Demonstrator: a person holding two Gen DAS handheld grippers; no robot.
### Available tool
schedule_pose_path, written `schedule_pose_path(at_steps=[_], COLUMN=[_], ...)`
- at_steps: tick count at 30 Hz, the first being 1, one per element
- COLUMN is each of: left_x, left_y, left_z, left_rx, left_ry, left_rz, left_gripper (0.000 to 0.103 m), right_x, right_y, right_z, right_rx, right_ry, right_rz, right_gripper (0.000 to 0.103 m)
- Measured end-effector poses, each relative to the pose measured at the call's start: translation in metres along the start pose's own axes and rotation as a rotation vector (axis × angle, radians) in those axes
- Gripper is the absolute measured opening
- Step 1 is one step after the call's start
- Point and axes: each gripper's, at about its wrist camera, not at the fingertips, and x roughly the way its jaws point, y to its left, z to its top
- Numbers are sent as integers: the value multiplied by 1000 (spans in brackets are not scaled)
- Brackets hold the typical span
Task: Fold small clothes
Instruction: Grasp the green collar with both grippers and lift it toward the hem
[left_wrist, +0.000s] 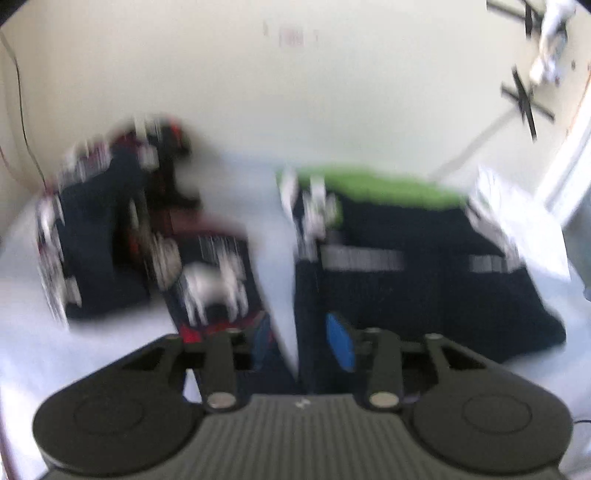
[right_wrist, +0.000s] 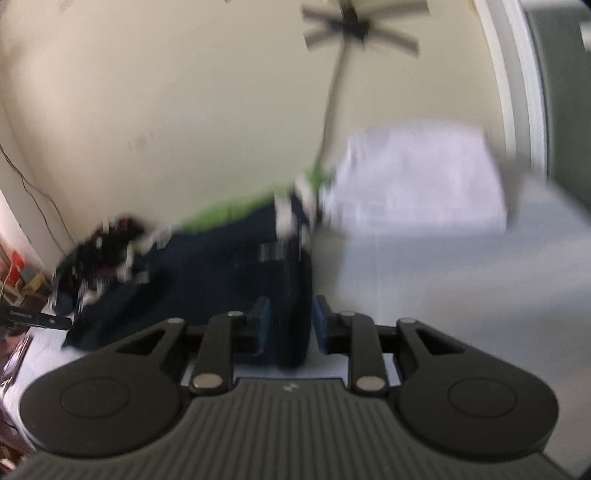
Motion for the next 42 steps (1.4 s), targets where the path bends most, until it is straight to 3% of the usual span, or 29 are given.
schedule_pose_path(at_steps=[3,6,10,14,17,18,20,22,23,24,25,26,30,34,38,42], left_x=[17,68,149,232,271,279,299,314,314,313,309,304,259,172,87,29], left_y=[-12,-30,-56,-73,-80,-83,-89,-94,-95,-97,-99,-102,-105,-100,-96,-90], left_z=[53,111,162,187,194,193,190,187,185,185,185,184,177,151,98,19], left_rx=[23,33,65,65,64,73,93,90,84,85,86,100,119,109,139,161], left_ry=[-55,-30,9,68,102,105,123,162,139,137,132,124,50,-78,-176,-195], left_rz=[-12,-49,-23,12,-32,-32,-8,-16,-36,-74,-80,-71,-115,-207,-258,-292], left_gripper=[44,50,54,57,61,67,67,50,40,18,14,13,12,12,12,13], right_x=[18,61,152,254,311,325,354,376,384,391,393,391,354,278,185,105], right_y=[5,14,25,31,29,28,25,26,27,28,31,36,59,87,115,125], right_z=[44,88,137,160,161,160,155,149,146,142,139,138,147,148,116,60], right_rx=[-53,-94,-94,-99,-83,-63,-40,-40,-43,-46,-60,-89,-145,-231,-364,-454], right_ry=[-28,-25,84,195,259,276,323,361,378,395,392,386,288,163,70,14], right_rz=[16,97,156,117,96,101,111,92,94,102,107,107,164,231,275,296], right_gripper=[35,40,45,47,47,47,54,55,54,54,43,15,14,13,13,13])
